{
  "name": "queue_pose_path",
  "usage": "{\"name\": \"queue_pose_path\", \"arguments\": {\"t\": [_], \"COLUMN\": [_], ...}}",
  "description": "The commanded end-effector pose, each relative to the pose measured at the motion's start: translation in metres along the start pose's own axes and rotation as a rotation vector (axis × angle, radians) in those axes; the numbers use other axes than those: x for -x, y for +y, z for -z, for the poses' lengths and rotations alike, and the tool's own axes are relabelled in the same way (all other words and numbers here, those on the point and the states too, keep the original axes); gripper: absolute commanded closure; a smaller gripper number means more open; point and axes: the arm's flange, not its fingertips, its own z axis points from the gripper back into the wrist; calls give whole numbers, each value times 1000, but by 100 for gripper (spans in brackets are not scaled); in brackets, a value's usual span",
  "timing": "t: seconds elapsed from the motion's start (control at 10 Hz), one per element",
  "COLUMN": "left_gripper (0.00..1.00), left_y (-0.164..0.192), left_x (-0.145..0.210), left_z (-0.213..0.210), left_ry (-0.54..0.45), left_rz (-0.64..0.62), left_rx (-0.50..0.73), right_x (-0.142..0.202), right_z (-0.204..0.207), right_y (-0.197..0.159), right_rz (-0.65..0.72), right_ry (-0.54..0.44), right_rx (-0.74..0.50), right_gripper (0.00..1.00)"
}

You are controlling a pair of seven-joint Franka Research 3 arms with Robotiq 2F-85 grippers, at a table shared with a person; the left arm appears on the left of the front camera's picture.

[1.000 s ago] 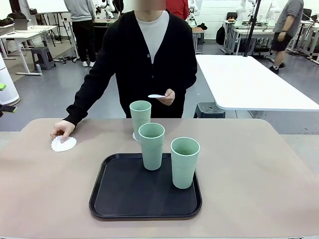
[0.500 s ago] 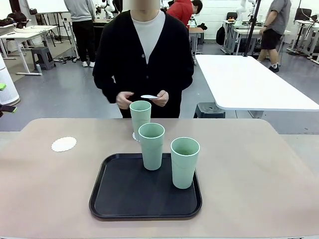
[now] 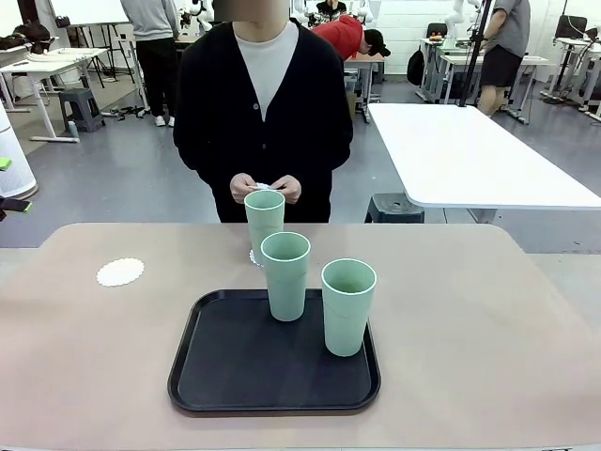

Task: Place coasters on the table and set cups on them.
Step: Take one Reusable plastic cup from the Flat Tray and place it on a coaster set by the human.

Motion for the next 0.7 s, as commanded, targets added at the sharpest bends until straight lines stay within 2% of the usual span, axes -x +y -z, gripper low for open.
{"name": "queue_pose_path", "arguments": {"t": [0.0,0.3,0.4,0.5,0.6], "left_gripper": [0,0,0,0,0], "left_y": [-1,0,-17,-35,-54], "left_x": [1,0,-16,-34,-57], "left_z": [-2,0,19,42,69], "left_ry": [-3,0,84,156,215], "left_rz": [5,0,192,269,299], "left_rx": [5,0,-193,-317,-387], "right_x": [0,0,0,0,0], "right_z": [0,0,0,0,0], "right_y": [0,0,0,0,0], "right_rz": [-7,-7,-7,-7,-7], "right_ry": [2,2,2,2,2], "right_rx": [-9,-9,-9,-9,-9], "right_gripper": [0,0,0,0,0]}}
